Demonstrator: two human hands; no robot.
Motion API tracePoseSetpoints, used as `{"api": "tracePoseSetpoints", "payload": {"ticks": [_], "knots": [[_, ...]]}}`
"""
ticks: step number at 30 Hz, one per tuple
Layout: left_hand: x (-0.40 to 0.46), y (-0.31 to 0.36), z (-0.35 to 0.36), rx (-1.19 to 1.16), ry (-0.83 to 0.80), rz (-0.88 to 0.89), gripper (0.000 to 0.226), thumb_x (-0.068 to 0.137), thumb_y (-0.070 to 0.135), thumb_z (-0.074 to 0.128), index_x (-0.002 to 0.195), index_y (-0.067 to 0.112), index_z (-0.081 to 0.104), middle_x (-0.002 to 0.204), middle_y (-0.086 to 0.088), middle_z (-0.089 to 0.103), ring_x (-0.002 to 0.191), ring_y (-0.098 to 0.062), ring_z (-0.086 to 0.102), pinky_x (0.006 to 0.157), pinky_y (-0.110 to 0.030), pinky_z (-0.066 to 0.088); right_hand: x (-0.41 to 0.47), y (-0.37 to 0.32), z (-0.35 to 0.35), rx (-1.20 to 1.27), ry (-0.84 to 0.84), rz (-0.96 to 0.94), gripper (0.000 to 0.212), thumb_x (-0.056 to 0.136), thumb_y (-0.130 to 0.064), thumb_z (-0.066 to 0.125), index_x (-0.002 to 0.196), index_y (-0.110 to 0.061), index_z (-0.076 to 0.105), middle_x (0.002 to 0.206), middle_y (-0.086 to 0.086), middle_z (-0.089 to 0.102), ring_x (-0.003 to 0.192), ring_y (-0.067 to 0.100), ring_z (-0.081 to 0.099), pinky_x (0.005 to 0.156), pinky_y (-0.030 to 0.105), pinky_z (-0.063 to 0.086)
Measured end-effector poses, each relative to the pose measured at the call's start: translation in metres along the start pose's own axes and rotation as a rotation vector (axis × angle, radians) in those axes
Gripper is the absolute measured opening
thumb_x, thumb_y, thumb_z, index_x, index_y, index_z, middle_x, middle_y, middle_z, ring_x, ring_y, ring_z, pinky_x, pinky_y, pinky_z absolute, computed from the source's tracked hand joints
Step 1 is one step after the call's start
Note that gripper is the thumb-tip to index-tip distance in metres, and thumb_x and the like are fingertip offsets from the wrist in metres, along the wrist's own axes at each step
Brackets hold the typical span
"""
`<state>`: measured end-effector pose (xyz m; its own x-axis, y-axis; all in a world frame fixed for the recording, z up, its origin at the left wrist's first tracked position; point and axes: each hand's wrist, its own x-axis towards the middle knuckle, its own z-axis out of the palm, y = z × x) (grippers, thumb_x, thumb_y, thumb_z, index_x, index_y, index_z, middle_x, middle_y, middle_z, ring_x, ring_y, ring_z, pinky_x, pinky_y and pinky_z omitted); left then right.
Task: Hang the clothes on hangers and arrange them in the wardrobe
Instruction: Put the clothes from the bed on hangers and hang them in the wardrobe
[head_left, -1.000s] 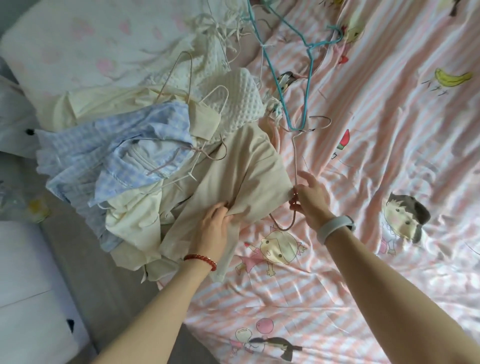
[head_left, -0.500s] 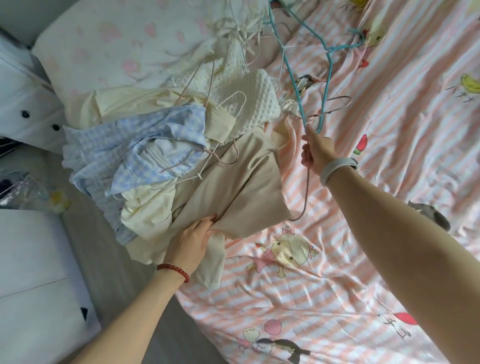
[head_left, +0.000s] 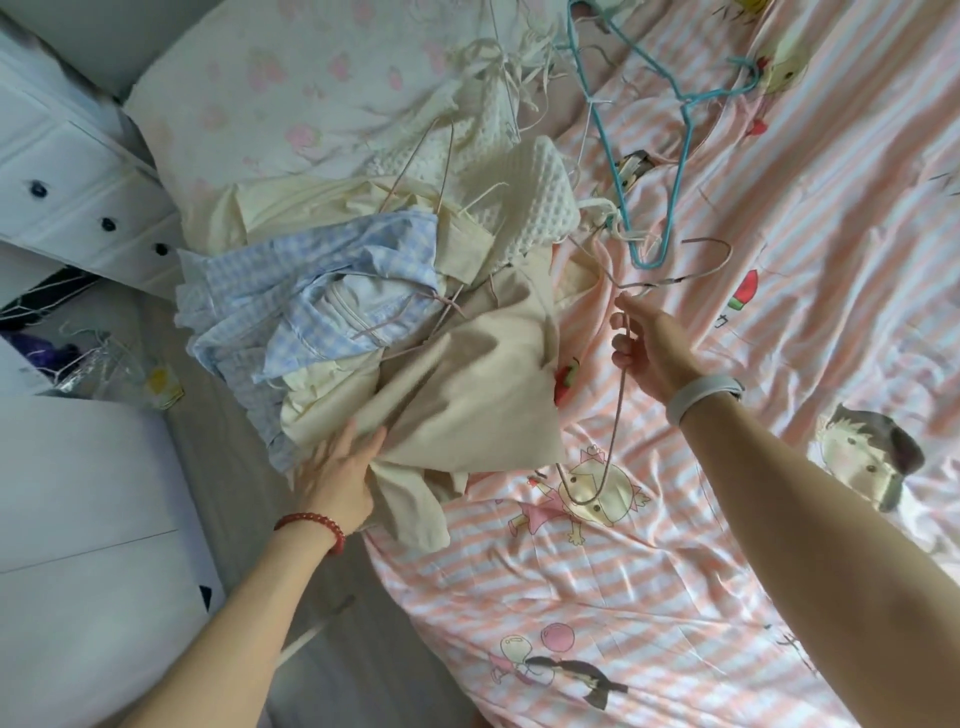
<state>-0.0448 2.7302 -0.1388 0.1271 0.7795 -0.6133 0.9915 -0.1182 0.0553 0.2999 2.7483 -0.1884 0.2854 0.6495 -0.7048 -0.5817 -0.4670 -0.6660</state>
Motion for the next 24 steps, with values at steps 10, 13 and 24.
{"api": "tracePoseSetpoints", "payload": {"ticks": [10, 13, 24], "knots": [[0.056, 0.141, 0.002, -0.193, 0.224, 0.152, 0.092, 0.08, 0.064, 0.046, 0.146, 0.025, -0.005, 0.155, -0.011, 0.003, 0.142, -0.026, 0.003, 0.113, -0.046, 0.005, 0.0, -0.007, 0.016, -0.35, 0.215, -0.261, 0.035, 0.096, -0.032, 0.038, 0.085, -0.005, 0.056, 0.048, 0.005, 0.038, 0.027, 0.007, 0.034, 0.033, 0.016, 0.028], [0.073, 0.15, 0.007, -0.129, 0.219, 0.022, 0.072, 0.087, 0.06, 0.037, 0.141, 0.015, 0.022, 0.137, -0.015, 0.042, 0.128, -0.032, 0.036, 0.105, -0.047, 0.021, -0.007, -0.008, 0.022, -0.167, 0.185, -0.241, 0.022, 0.094, -0.022, 0.044, 0.083, -0.01, 0.06, 0.06, 0.002, 0.046, 0.031, 0.003, 0.035, 0.035, 0.014, 0.029], [-0.027, 0.084, 0.007, -0.415, 0.378, 0.339, 0.021, 0.093, 0.02, 0.05, 0.08, 0.005, 0.058, 0.067, -0.021, 0.061, 0.066, -0.041, 0.058, 0.053, -0.037, 0.038, -0.085, 0.005, 0.003, -0.041, 0.41, -0.281, 0.036, 0.096, -0.024, 0.039, 0.066, -0.019, 0.058, 0.057, -0.002, 0.042, 0.039, 0.0, 0.035, 0.041, 0.014, 0.026]]}}
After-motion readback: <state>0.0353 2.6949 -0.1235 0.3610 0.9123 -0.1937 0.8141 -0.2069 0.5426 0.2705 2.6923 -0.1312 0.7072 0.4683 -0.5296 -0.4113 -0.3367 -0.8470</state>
